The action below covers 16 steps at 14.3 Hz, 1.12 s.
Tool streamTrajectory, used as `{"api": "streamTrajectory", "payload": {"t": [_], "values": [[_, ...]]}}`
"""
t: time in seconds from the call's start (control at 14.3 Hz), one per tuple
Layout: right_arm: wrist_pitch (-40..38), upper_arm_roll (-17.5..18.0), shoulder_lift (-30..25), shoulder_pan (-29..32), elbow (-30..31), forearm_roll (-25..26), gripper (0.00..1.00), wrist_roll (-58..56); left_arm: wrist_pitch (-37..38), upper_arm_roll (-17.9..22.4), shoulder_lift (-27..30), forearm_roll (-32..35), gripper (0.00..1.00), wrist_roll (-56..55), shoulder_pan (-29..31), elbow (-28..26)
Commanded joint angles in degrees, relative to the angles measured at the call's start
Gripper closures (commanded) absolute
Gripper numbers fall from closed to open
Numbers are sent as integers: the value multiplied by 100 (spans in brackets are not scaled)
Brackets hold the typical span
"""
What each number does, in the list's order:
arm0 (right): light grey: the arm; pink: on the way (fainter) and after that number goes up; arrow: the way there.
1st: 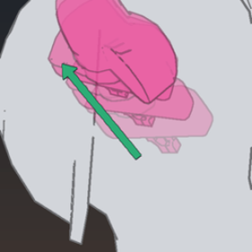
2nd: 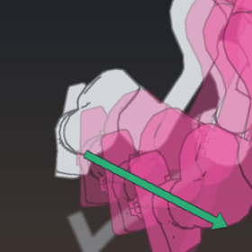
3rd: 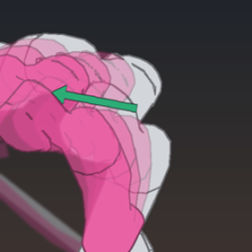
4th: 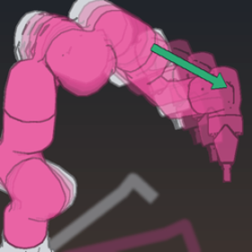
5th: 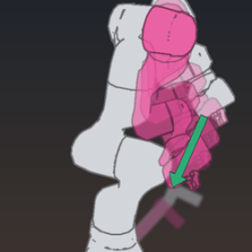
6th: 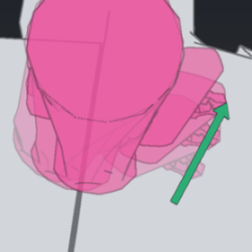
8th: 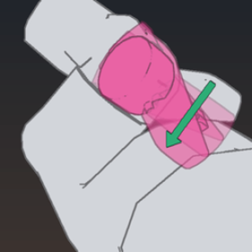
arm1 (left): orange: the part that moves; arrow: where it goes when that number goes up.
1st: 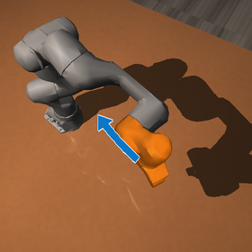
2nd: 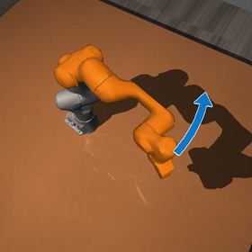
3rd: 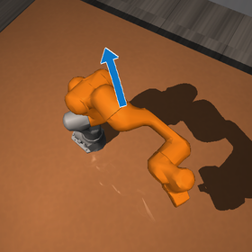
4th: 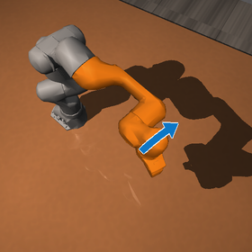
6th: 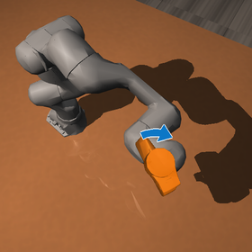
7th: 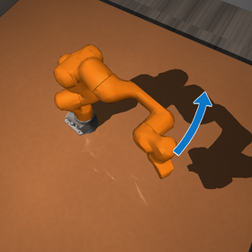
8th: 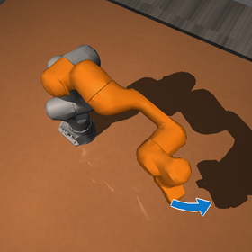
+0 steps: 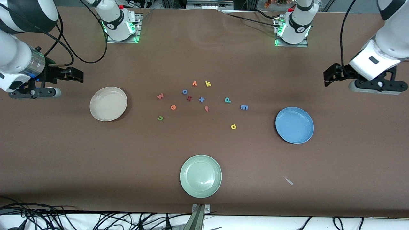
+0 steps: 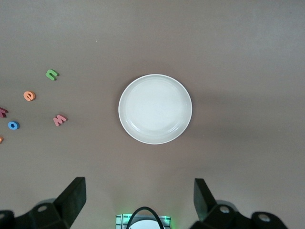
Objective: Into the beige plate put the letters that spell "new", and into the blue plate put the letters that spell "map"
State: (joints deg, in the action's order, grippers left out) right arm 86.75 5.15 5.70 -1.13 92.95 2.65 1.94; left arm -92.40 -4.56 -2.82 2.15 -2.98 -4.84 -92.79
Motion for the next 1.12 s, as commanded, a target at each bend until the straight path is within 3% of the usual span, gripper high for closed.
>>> {"api": "streamTrajectory", "payload": {"t": [0.0,0.49,0.7,0.91,1.05], "values": [[-62,4,54,-28,-31,-55,0,-70,38,34,-648,22,0,-105,-569,191],[315,13,651,-615,-14,-124,0,69,-558,34,-2932,-4,0,-1930,-1291,1781],[1130,21,600,-696,660,-239,0,849,-1524,34,-3574,-48,0,-3056,-1616,1809],[1852,416,467,-696,1356,-239,0,1999,-2333,34,-4058,-92,0,-3533,-1932,1782],[2326,714,459,-696,1786,-221,0,2974,-2458,34,-4226,-83,0,-3551,-2100,1738]]}}
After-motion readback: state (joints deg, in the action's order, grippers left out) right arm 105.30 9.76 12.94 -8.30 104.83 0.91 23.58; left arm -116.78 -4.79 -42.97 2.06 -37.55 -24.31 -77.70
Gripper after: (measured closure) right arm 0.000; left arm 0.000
